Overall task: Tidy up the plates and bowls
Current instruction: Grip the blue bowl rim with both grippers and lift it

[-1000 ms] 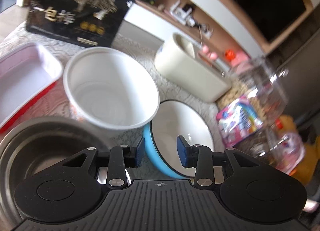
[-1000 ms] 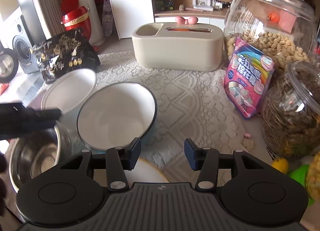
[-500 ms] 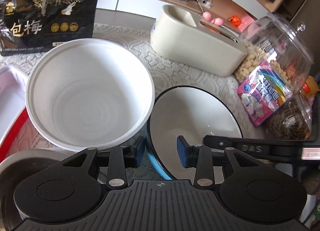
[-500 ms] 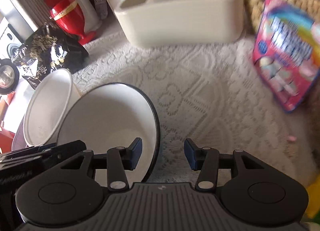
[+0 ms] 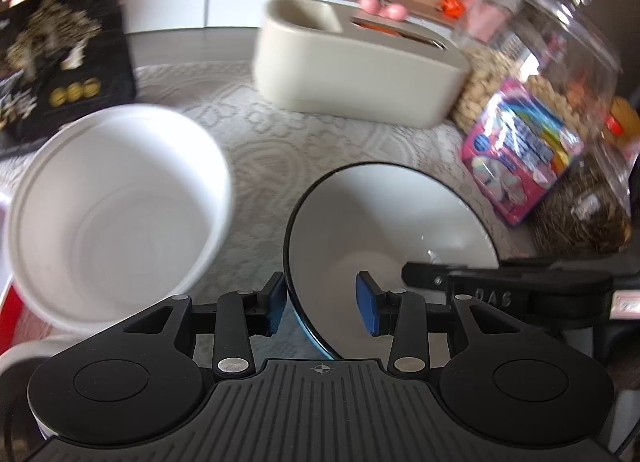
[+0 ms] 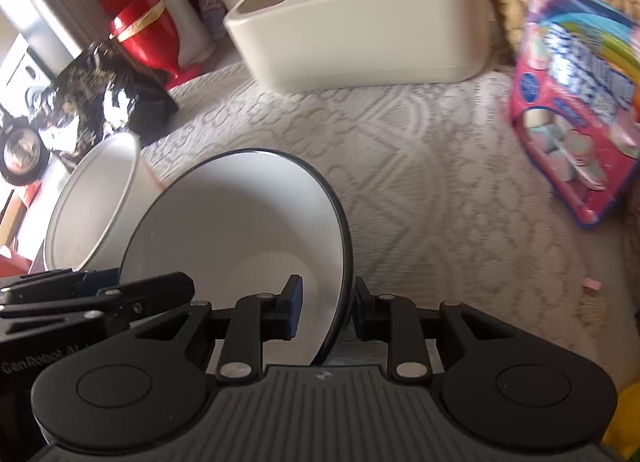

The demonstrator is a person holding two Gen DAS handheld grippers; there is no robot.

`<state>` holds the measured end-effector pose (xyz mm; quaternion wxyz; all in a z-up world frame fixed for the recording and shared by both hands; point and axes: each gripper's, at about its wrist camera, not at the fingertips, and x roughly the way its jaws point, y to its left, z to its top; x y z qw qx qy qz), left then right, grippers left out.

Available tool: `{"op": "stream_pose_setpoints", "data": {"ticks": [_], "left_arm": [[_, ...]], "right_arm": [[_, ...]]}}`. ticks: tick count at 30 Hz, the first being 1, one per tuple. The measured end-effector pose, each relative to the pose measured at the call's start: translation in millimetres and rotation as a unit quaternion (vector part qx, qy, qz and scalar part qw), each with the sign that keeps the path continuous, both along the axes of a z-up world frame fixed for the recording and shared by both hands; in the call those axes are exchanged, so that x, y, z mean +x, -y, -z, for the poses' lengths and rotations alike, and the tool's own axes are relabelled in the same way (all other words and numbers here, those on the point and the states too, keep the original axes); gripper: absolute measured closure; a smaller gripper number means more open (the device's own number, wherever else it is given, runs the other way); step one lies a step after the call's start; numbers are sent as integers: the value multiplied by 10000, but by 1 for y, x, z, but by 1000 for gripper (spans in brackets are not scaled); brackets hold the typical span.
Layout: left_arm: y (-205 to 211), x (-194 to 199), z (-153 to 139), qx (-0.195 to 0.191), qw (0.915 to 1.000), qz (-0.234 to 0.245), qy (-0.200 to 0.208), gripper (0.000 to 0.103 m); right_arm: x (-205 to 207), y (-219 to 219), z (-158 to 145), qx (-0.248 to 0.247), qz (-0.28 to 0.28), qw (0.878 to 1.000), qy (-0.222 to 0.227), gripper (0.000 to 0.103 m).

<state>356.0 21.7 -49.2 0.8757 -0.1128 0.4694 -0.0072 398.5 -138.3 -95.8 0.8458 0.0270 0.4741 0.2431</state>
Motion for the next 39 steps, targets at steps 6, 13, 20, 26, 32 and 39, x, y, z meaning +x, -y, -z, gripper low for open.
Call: {"op": "stream_pose_setpoints", "data": {"ticks": [6,13,20,26,32,39], "left_arm": [[25,20,0,100,9994,319,43,62],[33,27,4,362,9982,473,-20,61],[31,37,18,165,9978,588,-249,60],[13,46,23,-676,9957,429,-460,54],[16,48,22,-578,9962,393,-518,54],[13,44,16,-627,9962,379,-473,54]], "right_arm": [[11,31,-3,14,282,9996,59,78],[15,40,6,187,274,9994,-59,75],[15,36,10,148,180,9997,-8,74],[16,33,9,127,115,9998,-69,68],[18,28,5,-1,166,9998,-53,69],[14,27,-2,-22,229,9997,26,70]]}}
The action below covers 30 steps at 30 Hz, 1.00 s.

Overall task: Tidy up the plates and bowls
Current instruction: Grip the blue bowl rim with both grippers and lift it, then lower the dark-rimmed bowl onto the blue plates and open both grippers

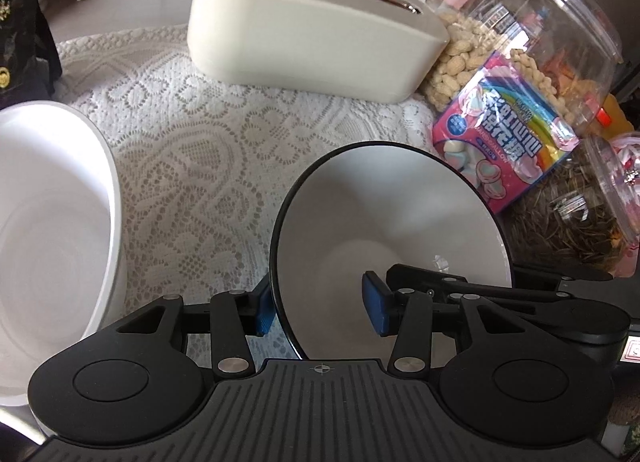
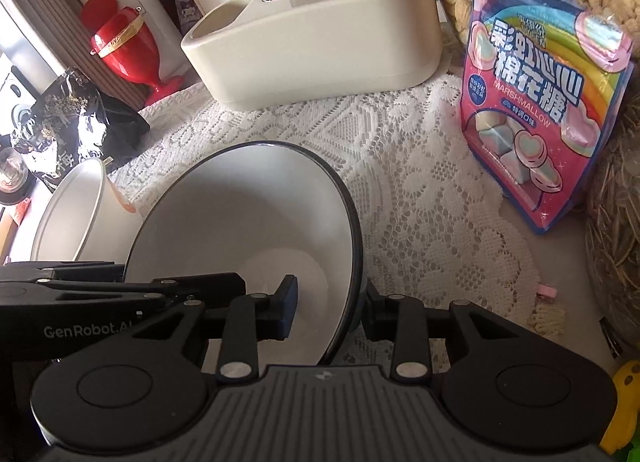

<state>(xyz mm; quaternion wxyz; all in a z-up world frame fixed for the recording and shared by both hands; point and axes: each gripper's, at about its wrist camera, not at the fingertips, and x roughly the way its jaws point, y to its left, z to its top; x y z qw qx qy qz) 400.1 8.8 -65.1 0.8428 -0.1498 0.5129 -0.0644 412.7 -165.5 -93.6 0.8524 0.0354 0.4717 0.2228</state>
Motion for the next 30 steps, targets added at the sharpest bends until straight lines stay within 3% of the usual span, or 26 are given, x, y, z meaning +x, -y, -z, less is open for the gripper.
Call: {"op": "stream_pose_setpoints", "data": {"ticks": [9,18,23,30], "left_arm": [[-2,-26,-46,10,9997,-115,220,55],[4,-87,-89,85,9995,71,300,54],[9,-123,-89,133,9992,243,281,54],[10,-150,-54,-35,9997,217,-124,54]], "right_arm": [[-23,0,-39,67,5,9996,276,70],[-87,2,-86,-86,-283,9977,610,69],[-121,5,-85,-185,-427,9979,446,68],[-151,9,-56,-296,-485,9983,86,68]]}}
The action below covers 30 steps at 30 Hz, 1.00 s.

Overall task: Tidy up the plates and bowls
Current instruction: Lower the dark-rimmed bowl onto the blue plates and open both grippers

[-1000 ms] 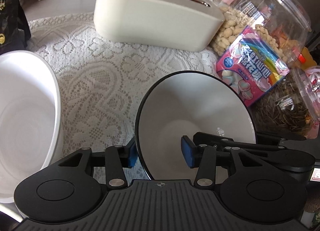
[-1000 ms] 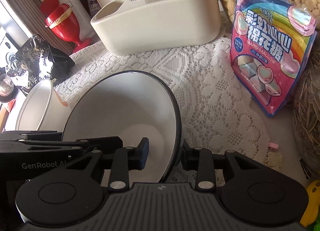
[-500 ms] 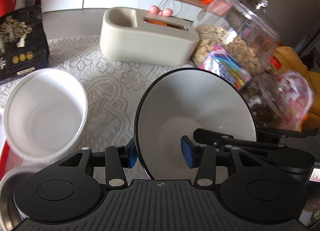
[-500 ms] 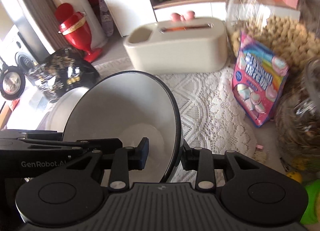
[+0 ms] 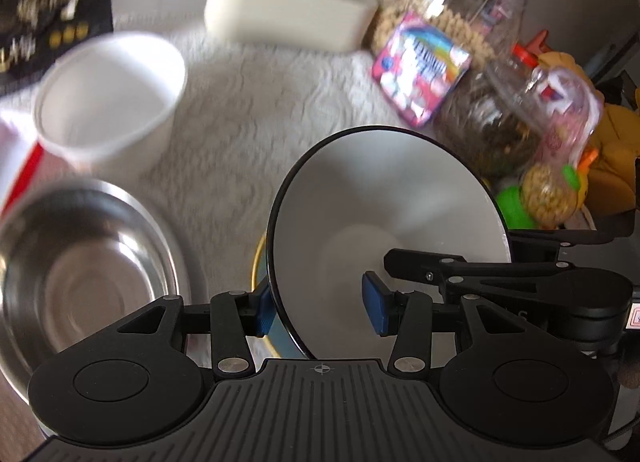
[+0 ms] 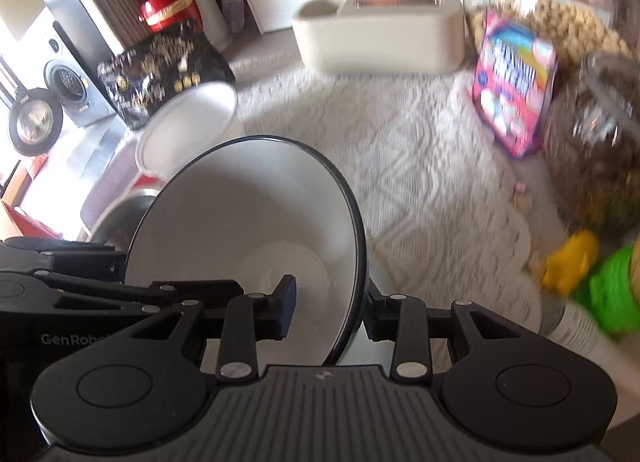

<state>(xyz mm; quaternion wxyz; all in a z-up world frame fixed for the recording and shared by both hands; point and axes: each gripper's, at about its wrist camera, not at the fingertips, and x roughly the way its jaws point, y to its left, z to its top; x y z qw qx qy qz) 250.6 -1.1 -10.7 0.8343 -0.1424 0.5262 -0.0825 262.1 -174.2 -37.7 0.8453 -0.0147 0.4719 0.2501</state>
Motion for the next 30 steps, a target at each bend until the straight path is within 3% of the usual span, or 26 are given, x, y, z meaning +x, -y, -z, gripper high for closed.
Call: {"op": "stream_pose_setpoints", "data": {"ticks": [8,16,30], "left_arm": [[-3,-9,15,-185,9998,-55,-88,62],[0,-9,13,12,10000,-81,-57,71],[-15,-20,0,38,9994,-284,217,75]], "right_arm": [[3,3,30,-60,43,9994,-336,68],[4,1,31,-112,-69,9993,-336,68],[3,-3,20,-397,-110,9988,-248,68]]}}
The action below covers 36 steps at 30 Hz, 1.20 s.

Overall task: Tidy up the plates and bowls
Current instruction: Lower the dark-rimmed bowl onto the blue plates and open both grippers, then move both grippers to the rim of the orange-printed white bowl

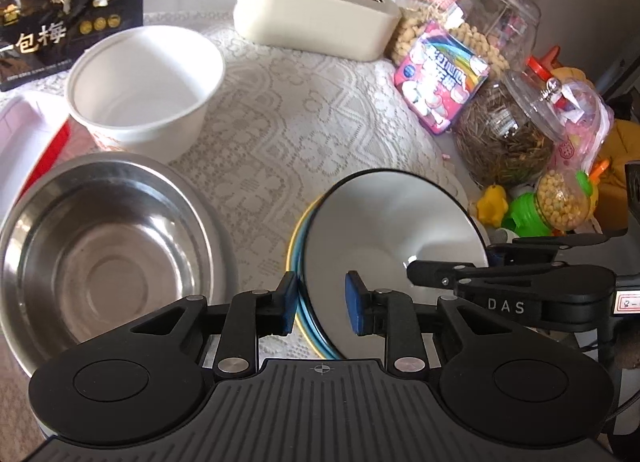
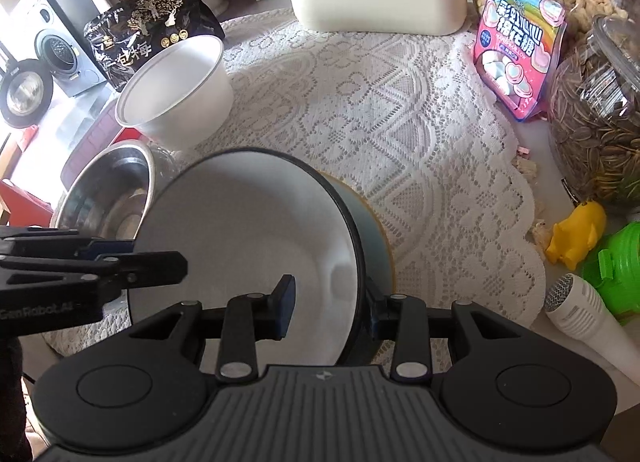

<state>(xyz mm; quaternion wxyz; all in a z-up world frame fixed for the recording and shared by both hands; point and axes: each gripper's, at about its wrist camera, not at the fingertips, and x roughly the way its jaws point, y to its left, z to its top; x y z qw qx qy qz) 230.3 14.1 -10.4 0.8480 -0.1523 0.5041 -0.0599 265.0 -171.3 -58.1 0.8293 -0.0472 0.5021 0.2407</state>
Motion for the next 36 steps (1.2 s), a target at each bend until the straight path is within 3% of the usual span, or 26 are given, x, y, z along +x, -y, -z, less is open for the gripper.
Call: {"op": "stream_pose_setpoints", "data": {"ticks": [5,13,21,30,33,36], "left_arm": [[-7,-4,-5,-184,9997,37,126,80],[-8,-3,-10,-287,9993,48,228,80],[-35,-2,-18,-517,9970,-227,533,80],[-110,24,-37,-1072,9860,-789,1007,80],[-134,34,-46,-984,9823,-850,1347,80],[-156,31,-36,-1083,9726,-1019,1786,80]], "right_arm": [[0,-1,-10,-129,70,9997,199,68],[-10,-11,-34,-361,3,9953,902,68],[-6,-34,-50,-231,-50,9923,1213,68],[29,-84,-68,-68,7,9913,1313,67],[43,-100,-69,-43,51,9937,1116,67],[53,-116,-70,-123,57,9951,981,66]]}}
